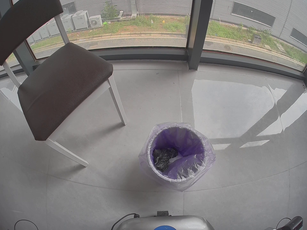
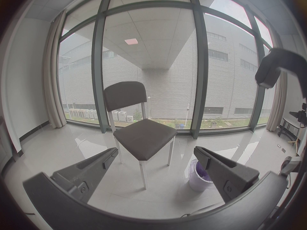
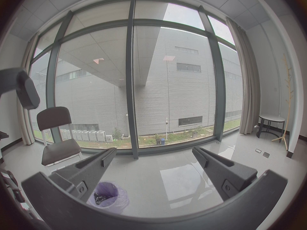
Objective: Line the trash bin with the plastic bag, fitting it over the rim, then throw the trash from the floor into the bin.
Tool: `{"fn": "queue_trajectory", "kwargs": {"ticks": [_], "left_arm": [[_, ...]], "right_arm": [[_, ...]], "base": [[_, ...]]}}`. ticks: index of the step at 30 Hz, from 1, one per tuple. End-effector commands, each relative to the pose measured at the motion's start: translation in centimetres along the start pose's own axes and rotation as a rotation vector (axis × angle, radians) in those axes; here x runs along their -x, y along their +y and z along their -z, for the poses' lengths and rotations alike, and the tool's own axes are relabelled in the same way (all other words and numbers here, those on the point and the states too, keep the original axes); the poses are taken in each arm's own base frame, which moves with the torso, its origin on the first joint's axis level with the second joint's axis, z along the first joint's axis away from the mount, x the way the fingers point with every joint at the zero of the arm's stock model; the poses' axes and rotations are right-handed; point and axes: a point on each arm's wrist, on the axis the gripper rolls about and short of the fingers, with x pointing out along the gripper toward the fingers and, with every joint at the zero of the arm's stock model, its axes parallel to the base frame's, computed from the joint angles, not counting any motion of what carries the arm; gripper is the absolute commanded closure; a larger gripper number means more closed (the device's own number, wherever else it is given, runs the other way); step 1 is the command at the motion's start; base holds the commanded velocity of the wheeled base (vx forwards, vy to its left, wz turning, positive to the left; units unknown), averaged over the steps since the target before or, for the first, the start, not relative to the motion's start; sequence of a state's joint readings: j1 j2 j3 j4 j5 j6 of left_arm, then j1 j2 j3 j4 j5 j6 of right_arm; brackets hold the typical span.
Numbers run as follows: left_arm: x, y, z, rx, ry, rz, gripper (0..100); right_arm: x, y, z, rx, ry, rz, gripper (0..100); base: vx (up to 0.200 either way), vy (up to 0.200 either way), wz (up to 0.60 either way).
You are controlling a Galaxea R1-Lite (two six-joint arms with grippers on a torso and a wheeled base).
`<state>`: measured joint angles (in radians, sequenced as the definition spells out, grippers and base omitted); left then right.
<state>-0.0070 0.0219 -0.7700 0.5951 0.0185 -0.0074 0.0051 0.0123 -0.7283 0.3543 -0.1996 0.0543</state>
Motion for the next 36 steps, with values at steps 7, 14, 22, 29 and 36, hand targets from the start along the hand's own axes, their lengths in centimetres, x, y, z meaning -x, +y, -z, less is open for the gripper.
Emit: {"fn": "queue_trajectory", "kwargs": {"ticks": [7,14,22,29,36], "left_arm": [[-7.9,-0.1,13.5,-0.013,0.179,0.002,0],[-7.9,-0.1,13.4,-0.013,0.162,0.007,0],[-7.9,-0.1,13.5,-0.042,0.160,0.021,0],[-8.0,0.0,13.4,0.028,0.152,-0.024,0],[-8.0,0.0,13.4,-0.012,0.156,-0.018,0]], "right_arm": [[-4.4,0.3,13.3,0.103,0.286,-0.059,0],[-4.5,0.6,15.6,0.191,0.286,-0.232,0],[-4.4,0.9,15.7,0.272,0.272,-0.379,0],[-4.5,0.3,15.7,0.073,0.310,-0.086,0],[-4.4,0.3,15.7,0.062,0.347,-0.085,0]], "base": [[0.000,0.000,0.00],[0.000,0.000,0.00],[0.000,0.000,0.00],[0.000,0.000,0.00],[0.000,0.000,0.00]]}}
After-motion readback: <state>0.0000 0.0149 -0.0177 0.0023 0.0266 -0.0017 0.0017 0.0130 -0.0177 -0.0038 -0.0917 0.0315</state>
